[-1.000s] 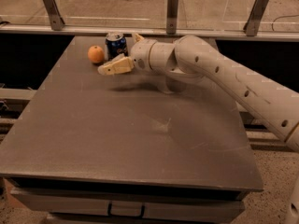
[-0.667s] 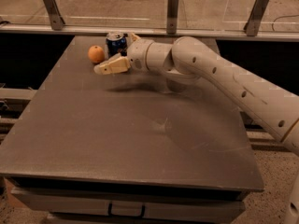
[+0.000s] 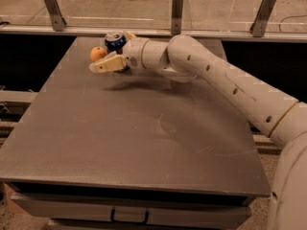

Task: Move pepsi can near orange

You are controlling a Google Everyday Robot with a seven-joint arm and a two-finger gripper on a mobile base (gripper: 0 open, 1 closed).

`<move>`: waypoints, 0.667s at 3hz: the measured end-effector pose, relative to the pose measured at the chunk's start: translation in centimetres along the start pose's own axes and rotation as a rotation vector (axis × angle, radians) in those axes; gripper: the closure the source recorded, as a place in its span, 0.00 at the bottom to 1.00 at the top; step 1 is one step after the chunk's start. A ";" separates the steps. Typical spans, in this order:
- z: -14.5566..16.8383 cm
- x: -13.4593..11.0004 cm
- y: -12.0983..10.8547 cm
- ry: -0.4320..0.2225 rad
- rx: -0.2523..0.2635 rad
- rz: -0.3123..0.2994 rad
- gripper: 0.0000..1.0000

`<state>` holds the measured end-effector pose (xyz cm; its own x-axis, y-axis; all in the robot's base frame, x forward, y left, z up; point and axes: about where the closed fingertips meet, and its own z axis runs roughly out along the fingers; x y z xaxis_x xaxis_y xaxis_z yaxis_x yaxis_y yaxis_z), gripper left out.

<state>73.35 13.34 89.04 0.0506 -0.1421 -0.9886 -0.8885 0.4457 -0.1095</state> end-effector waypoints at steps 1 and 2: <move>0.9 -0.1 -0.4 -0.010 -0.001 0.002 0.00; -0.8 -0.6 -1.2 -0.010 0.035 -0.018 0.00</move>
Offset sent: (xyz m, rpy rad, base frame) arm 0.0069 -0.0468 0.0178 -0.0105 -0.0536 -0.0904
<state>74.00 12.23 89.84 0.0708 -0.1418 -0.9874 -0.8711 0.4734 -0.1305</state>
